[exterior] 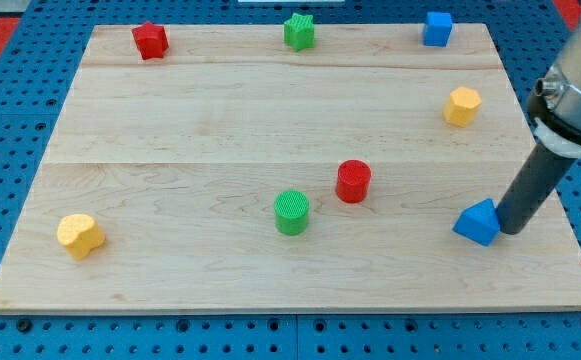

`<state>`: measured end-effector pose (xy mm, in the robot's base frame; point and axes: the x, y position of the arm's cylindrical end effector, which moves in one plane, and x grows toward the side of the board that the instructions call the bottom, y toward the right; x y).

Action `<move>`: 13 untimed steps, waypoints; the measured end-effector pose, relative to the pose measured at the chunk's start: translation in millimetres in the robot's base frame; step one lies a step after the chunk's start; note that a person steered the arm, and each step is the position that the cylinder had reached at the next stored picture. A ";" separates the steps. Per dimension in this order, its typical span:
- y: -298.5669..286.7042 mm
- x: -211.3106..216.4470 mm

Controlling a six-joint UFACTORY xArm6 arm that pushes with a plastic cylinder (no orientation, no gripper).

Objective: Slide red circle to the center left

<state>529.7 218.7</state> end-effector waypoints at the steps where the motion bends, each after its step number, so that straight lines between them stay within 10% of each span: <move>1: 0.2 -8.6; 6: -212.9 -46.9; 13: -254.1 -135.0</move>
<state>394.7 -35.3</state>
